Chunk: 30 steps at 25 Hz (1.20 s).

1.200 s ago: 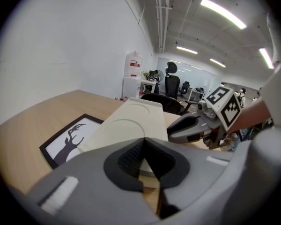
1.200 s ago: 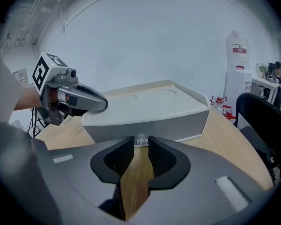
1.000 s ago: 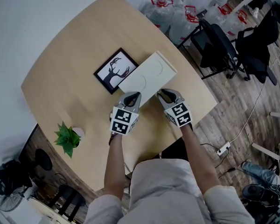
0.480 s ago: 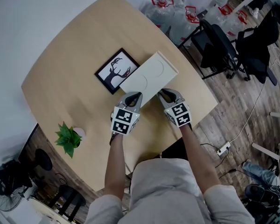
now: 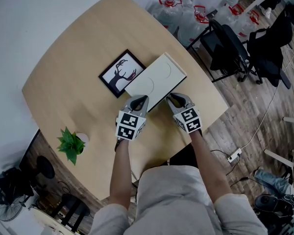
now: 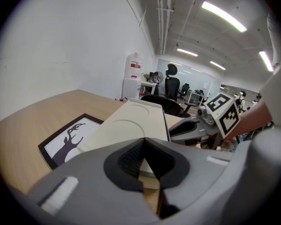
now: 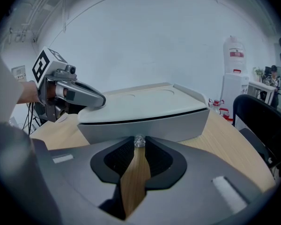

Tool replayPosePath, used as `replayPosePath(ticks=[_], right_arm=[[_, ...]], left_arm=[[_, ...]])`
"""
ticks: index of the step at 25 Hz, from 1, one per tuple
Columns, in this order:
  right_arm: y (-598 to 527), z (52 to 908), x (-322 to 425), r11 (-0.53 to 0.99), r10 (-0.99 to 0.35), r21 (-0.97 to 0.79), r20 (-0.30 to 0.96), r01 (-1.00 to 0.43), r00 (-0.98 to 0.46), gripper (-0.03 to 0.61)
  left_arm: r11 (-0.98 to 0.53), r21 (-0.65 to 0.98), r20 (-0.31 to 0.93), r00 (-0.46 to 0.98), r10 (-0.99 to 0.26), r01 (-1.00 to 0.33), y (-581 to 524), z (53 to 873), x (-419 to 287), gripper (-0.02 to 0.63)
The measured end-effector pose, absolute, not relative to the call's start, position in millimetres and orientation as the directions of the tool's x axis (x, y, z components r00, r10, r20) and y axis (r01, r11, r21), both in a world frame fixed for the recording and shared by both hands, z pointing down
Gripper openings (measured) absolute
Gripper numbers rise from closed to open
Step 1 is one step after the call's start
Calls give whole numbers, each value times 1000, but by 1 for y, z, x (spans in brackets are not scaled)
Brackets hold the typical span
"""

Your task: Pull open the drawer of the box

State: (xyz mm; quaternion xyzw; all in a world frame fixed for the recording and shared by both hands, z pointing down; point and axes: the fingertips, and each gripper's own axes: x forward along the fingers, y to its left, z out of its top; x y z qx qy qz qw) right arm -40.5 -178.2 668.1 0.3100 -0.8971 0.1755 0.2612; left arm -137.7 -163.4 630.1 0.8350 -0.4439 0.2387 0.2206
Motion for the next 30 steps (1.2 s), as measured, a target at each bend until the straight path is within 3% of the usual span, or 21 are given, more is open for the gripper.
replayPosePath(ticks=[30], right_arm=[[-159, 668, -20, 737, -471, -144, 590, -660, -655, 72]], left_arm=[[-507, 152, 598, 487, -637, -849, -162, 630, -139, 52]])
